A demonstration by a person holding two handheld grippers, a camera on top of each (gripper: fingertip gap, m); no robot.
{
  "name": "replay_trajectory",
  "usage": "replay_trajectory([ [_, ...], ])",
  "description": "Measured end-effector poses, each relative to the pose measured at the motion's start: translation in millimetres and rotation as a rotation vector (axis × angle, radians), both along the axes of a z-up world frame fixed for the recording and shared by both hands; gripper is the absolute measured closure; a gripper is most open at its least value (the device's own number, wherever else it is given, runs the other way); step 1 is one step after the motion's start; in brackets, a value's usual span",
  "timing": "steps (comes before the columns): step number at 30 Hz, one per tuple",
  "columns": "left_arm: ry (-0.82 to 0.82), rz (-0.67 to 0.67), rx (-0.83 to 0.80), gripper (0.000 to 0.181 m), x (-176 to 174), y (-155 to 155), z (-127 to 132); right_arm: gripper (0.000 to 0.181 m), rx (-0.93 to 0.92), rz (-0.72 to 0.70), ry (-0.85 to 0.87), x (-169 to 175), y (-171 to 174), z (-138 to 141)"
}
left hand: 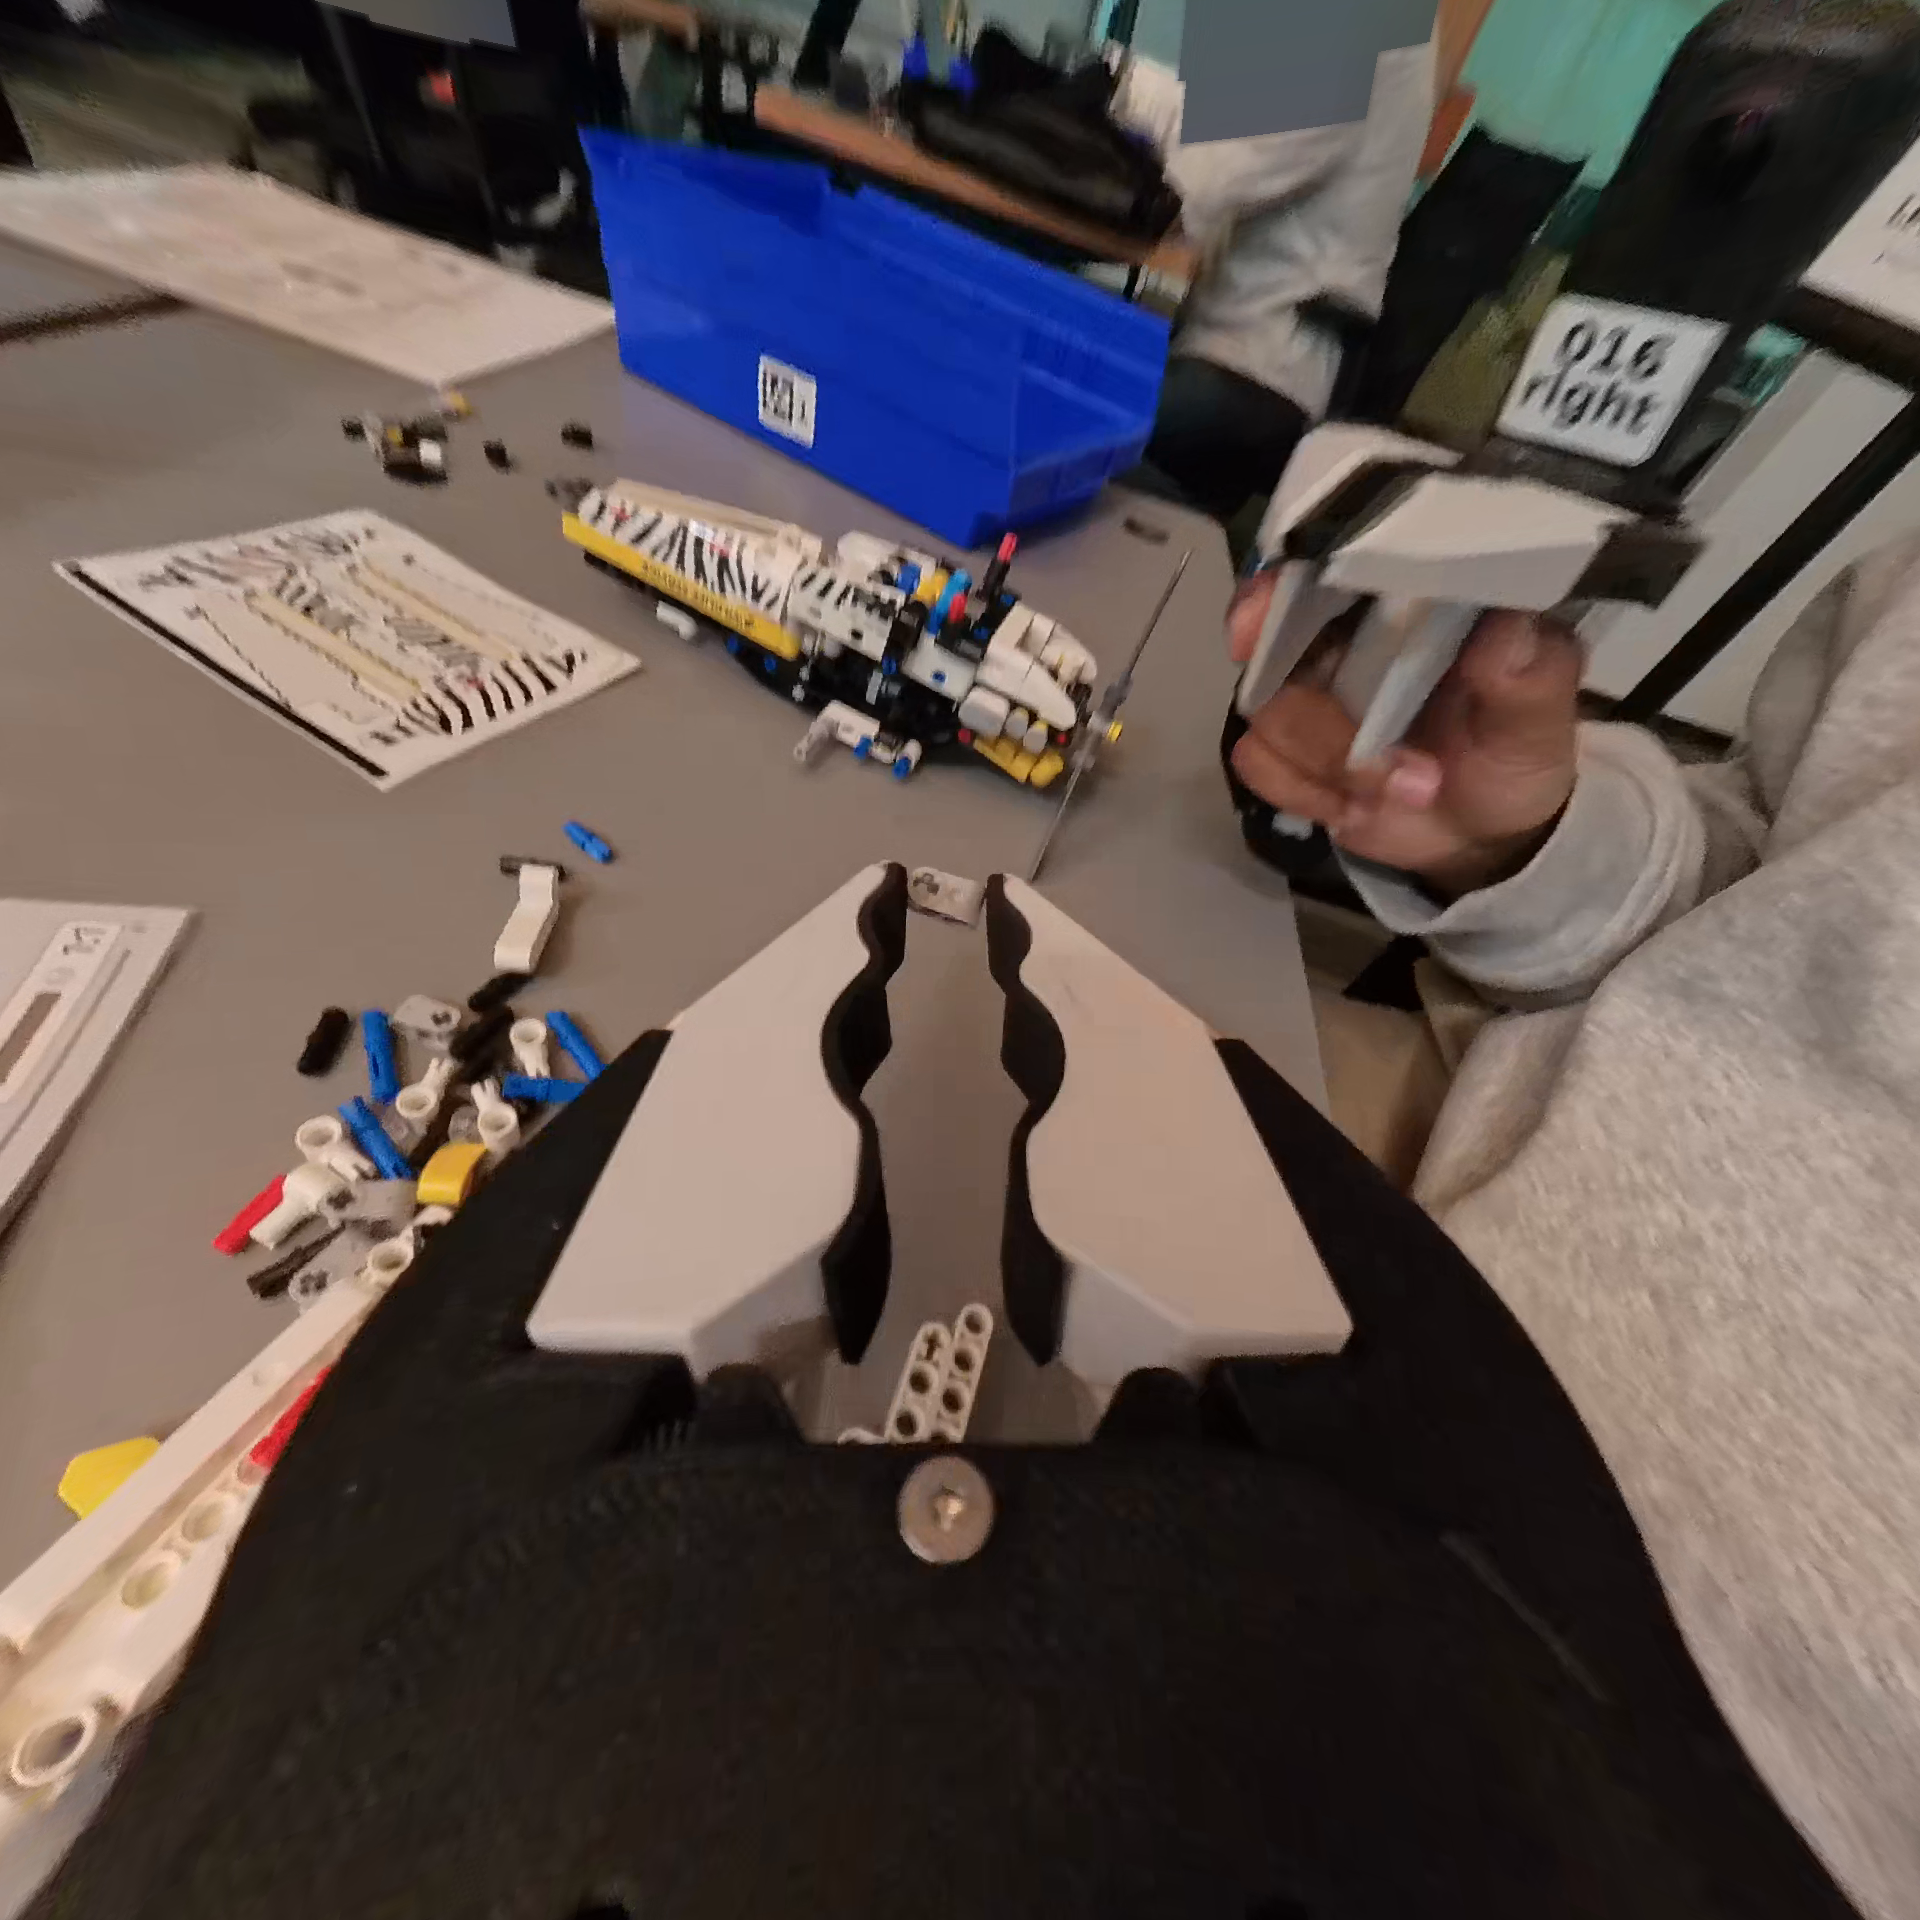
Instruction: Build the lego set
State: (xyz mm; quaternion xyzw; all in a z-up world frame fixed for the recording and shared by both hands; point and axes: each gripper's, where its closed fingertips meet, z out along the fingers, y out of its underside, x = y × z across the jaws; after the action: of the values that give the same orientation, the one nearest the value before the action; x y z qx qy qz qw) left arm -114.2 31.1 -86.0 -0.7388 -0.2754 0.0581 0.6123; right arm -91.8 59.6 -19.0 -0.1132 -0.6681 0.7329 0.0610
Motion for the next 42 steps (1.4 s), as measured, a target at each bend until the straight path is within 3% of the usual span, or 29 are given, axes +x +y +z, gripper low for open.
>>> replay_trajectory([
  [4, 0.06, -0.011, 0.065, 0.168, 2, -4, 9, 0.179, 0.046, -0.076, -0.068, -17, 0, -12],
  [8, 0.066, -0.022, 0.123, 0.168, 4, -7, 15, 0.179, 0.198, -0.086, -0.14, -23, -7, -43],
  [13, 0.086, 0.005, 0.174, 0.168, 1, -15, 24, 0.179, 0.549, -0.06, -0.21, -20, -10, -106],
  [17, 0.118, 0.023, 0.201, 0.168, 1, -20, 31, 0.179, 0.826, -0.167, -0.149, -31, 8, -144],
  [24, 0.145, 0.034, 0.223, 0.168, 1, -22, 36, 0.174, 0.846, -0.24, -0.144, -40, 16, -145],
  [28, 0.15, 0.019, 0.235, 0.168, 4, -20, 38, 0.161, 0.728, -0.225, -0.111, -39, 6, -121],
  [33, 0.152, -0.084, 0.318, 0.168, 18, -11, 50, 0.163, 0.352, -0.062, -0.166, -18, -22, -59],
  [37, 0.12, -0.222, 0.474, 0.168, 37, -3, 69, 0.159, 0.085, 0.157, -0.405, -2, -35, -32],
  [42, 0.117, -0.259, 0.458, 0.168, 43, 7, 67, 0.166, -0.233, 0.447, -0.725, 10, -30, -4],
])
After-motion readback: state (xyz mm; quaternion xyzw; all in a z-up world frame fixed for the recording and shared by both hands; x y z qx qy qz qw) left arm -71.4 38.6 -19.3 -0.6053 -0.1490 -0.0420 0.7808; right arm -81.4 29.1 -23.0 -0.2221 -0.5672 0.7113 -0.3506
